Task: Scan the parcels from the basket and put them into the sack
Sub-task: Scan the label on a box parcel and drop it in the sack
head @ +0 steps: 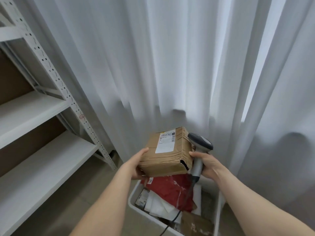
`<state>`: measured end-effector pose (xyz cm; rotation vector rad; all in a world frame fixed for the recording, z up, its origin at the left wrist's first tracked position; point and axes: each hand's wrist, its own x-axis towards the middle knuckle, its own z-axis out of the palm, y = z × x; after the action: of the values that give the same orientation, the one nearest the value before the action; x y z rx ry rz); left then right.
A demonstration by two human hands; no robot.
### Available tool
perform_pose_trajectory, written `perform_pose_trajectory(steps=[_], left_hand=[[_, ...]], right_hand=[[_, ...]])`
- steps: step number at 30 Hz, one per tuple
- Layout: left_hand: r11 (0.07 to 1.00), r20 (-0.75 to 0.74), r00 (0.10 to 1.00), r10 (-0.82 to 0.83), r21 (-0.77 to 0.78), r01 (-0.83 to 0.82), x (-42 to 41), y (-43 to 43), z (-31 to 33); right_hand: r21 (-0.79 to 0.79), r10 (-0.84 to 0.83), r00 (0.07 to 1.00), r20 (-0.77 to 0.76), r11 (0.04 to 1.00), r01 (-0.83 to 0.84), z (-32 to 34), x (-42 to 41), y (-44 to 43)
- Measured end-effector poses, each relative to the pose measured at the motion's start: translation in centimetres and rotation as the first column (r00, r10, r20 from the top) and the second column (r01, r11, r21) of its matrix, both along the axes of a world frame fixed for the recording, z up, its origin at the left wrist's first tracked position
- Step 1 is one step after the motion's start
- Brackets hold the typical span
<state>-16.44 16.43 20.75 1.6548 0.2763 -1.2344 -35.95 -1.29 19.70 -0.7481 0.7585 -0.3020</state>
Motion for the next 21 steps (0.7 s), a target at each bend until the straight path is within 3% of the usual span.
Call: perform_pose_trajectory(steps=[4,7,16,18,21], left_hand=[[1.000,-0.144,0.990,-0.011,-0.027,0.007,0.3,2.6,0.2],[0.998,-0.155,0.987,-0.048,-0.056,0.040,0.0,3.4,0.6],[0.984,0.152,0.986,0.070,-0.175,-0.043,-1.3,2.2,1.9],[0.982,0.221,0.972,0.082,-0.185,-0.041,-1.8,2.1,1.5],[0.978,0.276,0.955,0.104,-0.202,-0.048,-2.5,2.1,0.7]], right_hand=[[-0.030,0.086,0.996,-0.017,0.996,-0.087,1.2,1.0,0.8],[-0.099,0.052,0.997,-0.064,0.993,-0.058,1.8,1.8,1.2],[-0.385,-0.169,0.926,-0.337,0.922,0.028,2.9,2.7,2.9],[-0.440,-0.230,0.913,-0.336,0.896,0.063,3.4,2.6,3.2],[-0.387,-0.175,0.952,-0.252,0.920,0.067,4.8,2.5,3.8]])
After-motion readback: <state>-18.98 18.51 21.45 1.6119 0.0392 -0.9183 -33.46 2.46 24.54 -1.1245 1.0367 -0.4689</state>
